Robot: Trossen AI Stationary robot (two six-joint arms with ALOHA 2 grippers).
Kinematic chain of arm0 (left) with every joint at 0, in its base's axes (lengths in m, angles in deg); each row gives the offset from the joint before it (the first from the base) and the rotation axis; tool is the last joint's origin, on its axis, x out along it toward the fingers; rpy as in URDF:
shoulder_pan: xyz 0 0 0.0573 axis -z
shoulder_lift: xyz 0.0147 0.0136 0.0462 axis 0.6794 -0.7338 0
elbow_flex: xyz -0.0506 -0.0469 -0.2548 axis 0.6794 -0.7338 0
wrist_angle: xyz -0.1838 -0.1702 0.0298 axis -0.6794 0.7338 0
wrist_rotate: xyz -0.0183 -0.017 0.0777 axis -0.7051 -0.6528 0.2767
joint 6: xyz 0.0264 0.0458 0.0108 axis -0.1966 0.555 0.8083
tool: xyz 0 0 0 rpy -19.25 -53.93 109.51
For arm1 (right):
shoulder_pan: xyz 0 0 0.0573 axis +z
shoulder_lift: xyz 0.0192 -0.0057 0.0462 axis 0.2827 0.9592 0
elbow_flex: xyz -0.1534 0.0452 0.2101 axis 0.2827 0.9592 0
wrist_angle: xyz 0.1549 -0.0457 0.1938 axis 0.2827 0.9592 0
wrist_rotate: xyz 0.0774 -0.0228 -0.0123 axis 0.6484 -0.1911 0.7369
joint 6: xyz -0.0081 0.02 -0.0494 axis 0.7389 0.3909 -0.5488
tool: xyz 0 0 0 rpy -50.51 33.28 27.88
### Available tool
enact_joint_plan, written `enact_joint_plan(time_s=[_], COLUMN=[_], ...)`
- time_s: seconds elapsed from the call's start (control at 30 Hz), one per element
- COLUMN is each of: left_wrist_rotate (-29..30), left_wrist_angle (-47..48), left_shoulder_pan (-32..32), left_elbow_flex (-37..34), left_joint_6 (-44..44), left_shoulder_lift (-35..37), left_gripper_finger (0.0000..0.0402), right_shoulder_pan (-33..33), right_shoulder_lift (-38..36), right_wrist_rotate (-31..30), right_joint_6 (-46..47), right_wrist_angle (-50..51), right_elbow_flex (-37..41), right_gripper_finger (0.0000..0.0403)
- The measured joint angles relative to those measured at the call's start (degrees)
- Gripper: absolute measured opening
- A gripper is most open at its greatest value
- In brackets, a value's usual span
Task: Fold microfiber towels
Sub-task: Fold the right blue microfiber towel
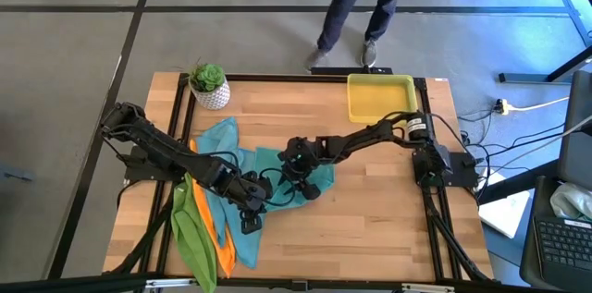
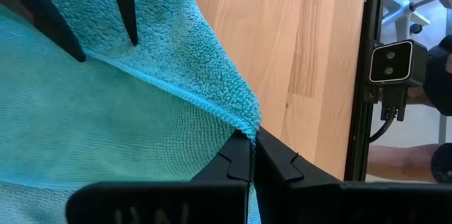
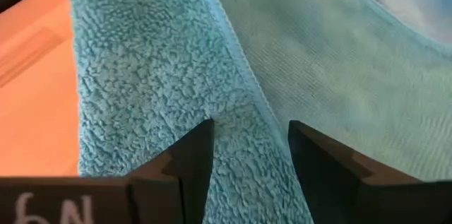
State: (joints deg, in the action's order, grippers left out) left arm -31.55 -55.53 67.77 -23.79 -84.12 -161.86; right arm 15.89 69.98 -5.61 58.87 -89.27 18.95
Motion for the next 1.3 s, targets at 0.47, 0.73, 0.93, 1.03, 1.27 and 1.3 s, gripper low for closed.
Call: enact_joint_plan(time_s=[0.47, 0.73, 0.93, 1.03, 1.27, 1.3], left_wrist_rotate=[-0.2, -0.2, -0.2, -0.2, 2.0, 2.4], left_wrist_angle=[0.4, 1.0, 1.4, 1.5, 1.7, 1.7], left_shoulder_pan=[0.0, 0.0, 0.0, 0.0, -0.1, -0.2], left_elbow_flex=[0.0, 0.0, 0.0, 0.0, 0.0, 0.0], left_joint_6=[0.0, 0.0, 0.0, 0.0, -0.4, -0.4], left_shoulder_lift=[0.0, 0.0, 0.0, 0.0, 0.0, 0.0], left_gripper_finger=[0.0, 0.0, 0.0, 0.0, 0.0, 0.0], right_shoulder_pan=[0.0, -0.5, -3.6, -6.1, -8.4, -8.3], right_shoulder_lift=[-0.5, -1.4, -5.6, -7.5, -8.2, -8.2], right_wrist_rotate=[1.3, -1.9, -13.7, -11.7, -2.3, -2.2], right_joint_6=[4.3, 5.8, 9.1, 12.2, 13.6, 13.4], right_wrist_angle=[1.7, 3.7, 13.4, 19.7, 27.4, 26.9], right_elbow_flex=[0.0, 0.0, 0.0, 0.0, 0.1, 0.1], right_gripper_finger=[0.008, 0.0036, 0.0033, 0.004, 0.0116, 0.013])
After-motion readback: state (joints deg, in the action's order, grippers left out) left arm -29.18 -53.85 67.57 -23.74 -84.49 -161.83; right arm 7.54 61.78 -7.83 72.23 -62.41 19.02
